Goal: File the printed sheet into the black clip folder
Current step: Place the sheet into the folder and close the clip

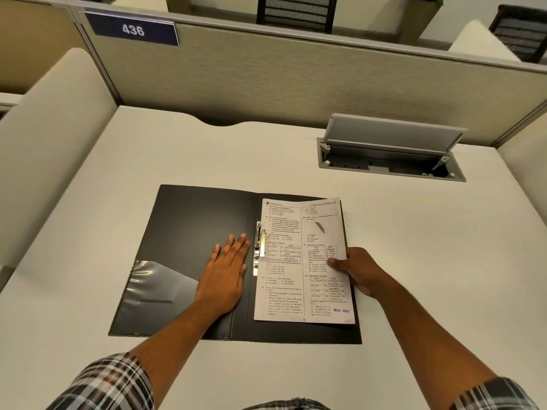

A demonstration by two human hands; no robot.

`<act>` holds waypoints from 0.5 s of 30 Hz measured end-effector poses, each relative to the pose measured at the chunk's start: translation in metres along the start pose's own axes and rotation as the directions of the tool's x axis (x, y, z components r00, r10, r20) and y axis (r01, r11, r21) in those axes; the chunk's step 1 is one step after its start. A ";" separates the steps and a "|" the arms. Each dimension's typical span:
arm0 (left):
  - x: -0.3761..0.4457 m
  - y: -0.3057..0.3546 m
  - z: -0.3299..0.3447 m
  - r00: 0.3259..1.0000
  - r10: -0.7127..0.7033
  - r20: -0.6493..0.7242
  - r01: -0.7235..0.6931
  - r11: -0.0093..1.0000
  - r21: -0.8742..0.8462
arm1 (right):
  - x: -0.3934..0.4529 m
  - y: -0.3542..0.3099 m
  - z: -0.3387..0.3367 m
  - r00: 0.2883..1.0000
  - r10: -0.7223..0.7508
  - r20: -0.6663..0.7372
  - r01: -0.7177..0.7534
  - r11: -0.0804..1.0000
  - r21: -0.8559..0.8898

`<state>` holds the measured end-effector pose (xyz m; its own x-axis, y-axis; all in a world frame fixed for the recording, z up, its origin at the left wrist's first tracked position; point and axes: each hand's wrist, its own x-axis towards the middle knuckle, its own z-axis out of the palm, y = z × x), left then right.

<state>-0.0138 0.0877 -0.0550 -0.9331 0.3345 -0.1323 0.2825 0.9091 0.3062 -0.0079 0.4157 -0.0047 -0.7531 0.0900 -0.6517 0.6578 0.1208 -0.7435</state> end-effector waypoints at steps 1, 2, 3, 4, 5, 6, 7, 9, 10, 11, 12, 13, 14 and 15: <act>0.000 0.000 0.000 1.000 0.000 -0.002 0.000 1.000 -0.003 | 0.000 -0.001 0.000 1.000 0.001 -0.003 -0.001 1.000 -0.006; 0.000 0.000 0.001 1.000 0.001 -0.006 -0.001 1.000 -0.008 | 0.000 -0.002 0.000 1.000 0.002 -0.004 -0.002 1.000 -0.011; -0.001 -0.001 0.001 1.000 0.002 -0.007 -0.002 1.000 -0.010 | 0.000 -0.002 0.000 1.000 0.003 -0.001 -0.003 1.000 -0.020; -0.001 -0.001 0.001 1.000 0.001 -0.003 -0.001 1.000 -0.007 | -0.001 -0.003 0.000 1.000 0.004 0.001 -0.004 0.999 -0.032; 0.000 -0.001 0.001 1.000 0.000 -0.001 0.000 1.000 -0.005 | -0.001 -0.004 0.000 1.000 0.006 -0.004 -0.006 0.999 -0.052; 0.000 -0.001 0.001 1.000 -0.002 0.001 0.002 1.000 -0.004 | -0.002 -0.005 0.000 1.000 0.007 -0.017 -0.008 0.997 -0.077; 0.000 -0.001 0.001 1.000 -0.003 0.003 0.003 1.000 -0.001 | -0.003 -0.006 0.000 0.999 0.001 -0.034 -0.004 0.994 -0.106; -0.001 -0.001 0.001 1.000 -0.004 0.006 0.004 1.000 0.005 | -0.005 -0.009 0.000 0.997 -0.022 -0.077 0.008 0.985 -0.171; -0.001 -0.001 0.001 1.000 -0.001 0.004 0.001 1.000 0.004 | -0.007 -0.010 0.000 0.994 -0.033 -0.100 0.011 0.978 -0.209; -0.001 -0.001 0.001 1.000 0.000 0.000 0.000 1.000 -0.001 | -0.007 -0.010 0.000 0.991 -0.043 -0.125 0.010 0.967 -0.255; -0.001 -0.001 0.001 1.000 0.001 -0.005 -0.001 1.000 -0.010 | -0.007 -0.011 0.000 0.987 -0.053 -0.151 0.005 0.954 -0.301; 0.000 -0.001 0.001 1.000 0.000 -0.010 0.000 1.000 -0.018 | -0.008 -0.011 0.000 0.983 -0.065 -0.173 0.002 0.941 -0.339; 0.000 -0.001 0.001 1.000 -0.002 -0.010 0.002 1.000 -0.020 | -0.009 -0.012 0.000 0.978 -0.078 -0.191 0.002 0.931 -0.366; 0.000 -0.001 0.001 1.000 -0.004 -0.007 0.004 1.000 -0.017 | -0.009 -0.012 0.001 0.974 -0.093 -0.206 0.006 0.921 -0.390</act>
<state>-0.0136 0.0869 -0.0559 -0.9359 0.3287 -0.1267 0.2746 0.9060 0.3220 -0.0087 0.4126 0.0101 -0.7975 0.2799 -0.5345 0.5967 0.4972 -0.6299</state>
